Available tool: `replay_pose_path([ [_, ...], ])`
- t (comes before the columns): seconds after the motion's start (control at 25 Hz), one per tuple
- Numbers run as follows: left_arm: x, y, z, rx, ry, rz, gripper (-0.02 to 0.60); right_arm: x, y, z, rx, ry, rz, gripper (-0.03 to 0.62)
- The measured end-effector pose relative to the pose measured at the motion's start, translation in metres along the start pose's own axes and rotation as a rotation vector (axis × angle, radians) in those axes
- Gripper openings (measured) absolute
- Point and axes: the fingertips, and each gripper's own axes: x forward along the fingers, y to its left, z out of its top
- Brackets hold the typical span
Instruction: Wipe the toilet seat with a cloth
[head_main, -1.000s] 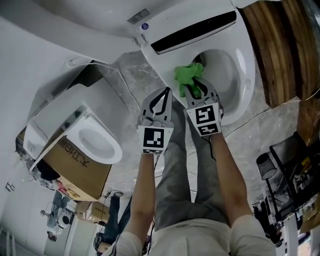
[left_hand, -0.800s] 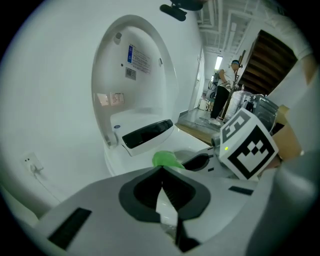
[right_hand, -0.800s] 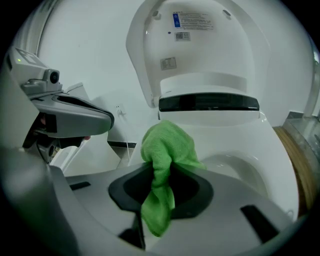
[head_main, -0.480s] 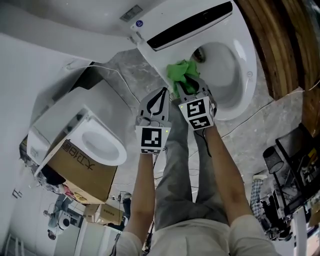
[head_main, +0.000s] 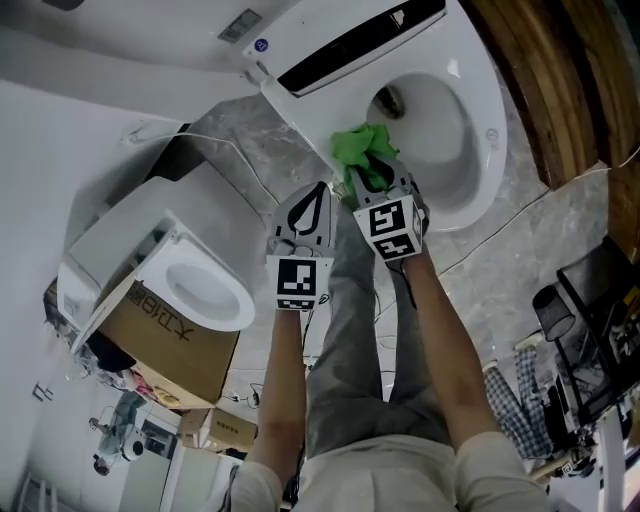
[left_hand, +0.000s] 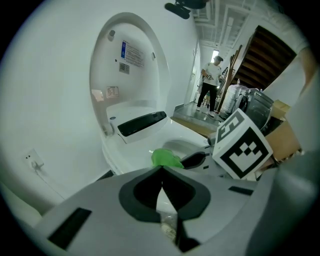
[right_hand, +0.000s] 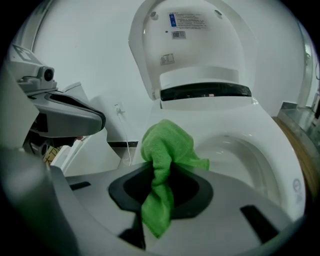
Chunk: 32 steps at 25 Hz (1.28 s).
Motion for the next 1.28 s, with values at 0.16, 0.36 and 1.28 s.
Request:
replay_pose_path([
  [0.16,0.000,-0.010,-0.004,0.018,0.017,-0.019,0.012,-0.007,0.001,-0.011,0.008,0.002,-0.006,0.097],
  [0.36,0.003,-0.026,-0.007,0.042,0.042,-0.050,0.012,-0.016,0.004,-0.026,0.006,0.023,-0.007,0.097],
  [1.28,0.021,-0.085,-0.016,0.087,0.123,-0.112,0.012,-0.073,-0.001,-0.099,0.143,0.071,-0.075,0.095],
])
